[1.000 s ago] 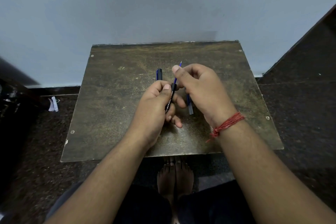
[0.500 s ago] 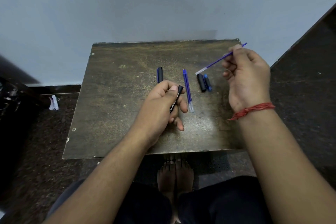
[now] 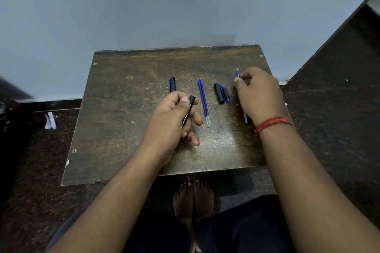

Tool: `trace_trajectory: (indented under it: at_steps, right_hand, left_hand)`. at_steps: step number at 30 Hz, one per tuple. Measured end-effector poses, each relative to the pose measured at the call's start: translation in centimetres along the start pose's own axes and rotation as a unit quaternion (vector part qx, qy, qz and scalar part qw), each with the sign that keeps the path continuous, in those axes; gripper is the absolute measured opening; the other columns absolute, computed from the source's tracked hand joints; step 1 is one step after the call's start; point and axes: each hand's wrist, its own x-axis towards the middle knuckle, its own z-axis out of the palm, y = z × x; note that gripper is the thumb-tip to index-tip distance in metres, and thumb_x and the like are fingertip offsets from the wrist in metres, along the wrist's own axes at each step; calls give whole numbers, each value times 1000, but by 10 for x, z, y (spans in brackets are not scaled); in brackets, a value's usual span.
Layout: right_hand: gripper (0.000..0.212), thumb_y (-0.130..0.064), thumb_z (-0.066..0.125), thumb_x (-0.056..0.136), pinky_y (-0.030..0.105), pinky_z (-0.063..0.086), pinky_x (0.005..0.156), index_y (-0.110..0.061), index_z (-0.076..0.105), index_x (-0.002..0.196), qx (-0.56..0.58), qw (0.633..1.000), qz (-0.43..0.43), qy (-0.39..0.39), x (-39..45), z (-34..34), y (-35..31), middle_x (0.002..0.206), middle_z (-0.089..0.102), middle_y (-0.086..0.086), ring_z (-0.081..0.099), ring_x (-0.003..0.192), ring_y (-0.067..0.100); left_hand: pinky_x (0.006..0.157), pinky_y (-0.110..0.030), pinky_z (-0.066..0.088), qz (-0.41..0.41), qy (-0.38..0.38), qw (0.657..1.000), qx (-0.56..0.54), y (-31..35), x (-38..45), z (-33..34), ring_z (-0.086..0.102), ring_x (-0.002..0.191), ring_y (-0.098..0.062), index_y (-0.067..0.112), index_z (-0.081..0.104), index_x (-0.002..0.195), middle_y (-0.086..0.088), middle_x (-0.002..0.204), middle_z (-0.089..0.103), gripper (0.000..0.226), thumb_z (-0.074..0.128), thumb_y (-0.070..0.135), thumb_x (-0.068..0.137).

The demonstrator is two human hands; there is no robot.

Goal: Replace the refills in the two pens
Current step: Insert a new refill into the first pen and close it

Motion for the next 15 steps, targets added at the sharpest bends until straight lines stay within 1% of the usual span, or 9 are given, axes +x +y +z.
trace_trajectory:
  at_steps: [5, 11, 15]
  right_hand:
    - [11, -35, 60, 94, 44, 53, 86, -24, 64, 95, -37, 999, 0, -15, -2, 3, -1, 96, 68, -1, 62, 94, 25]
    - [7, -34, 65, 91, 37, 53, 79, -28, 63, 93, -28, 999, 9, -15, -1, 5, 0, 93, 66, -4, 62, 91, 22]
    - [8, -36, 63, 92, 39, 53, 80, -28, 62, 92, -28, 999, 11, -20, -1, 5, 0, 94, 66, -4, 61, 91, 21]
  left_hand:
    - [40, -26, 45, 0, -1, 1000, 3, -2, 0, -2, 32, 39, -10, 7, 57, 99, -8, 67, 63, 20, 42, 18, 106]
    - [40, -26, 45, 1, -3, 1000, 4, -2, 1, -3, 32, 39, -10, 7, 57, 99, -8, 67, 63, 20, 42, 20, 105]
    - [40, -26, 45, -1, 0, 1000, 5, -2, 1, -2, 32, 40, -10, 7, 57, 99, -8, 67, 63, 20, 42, 19, 106]
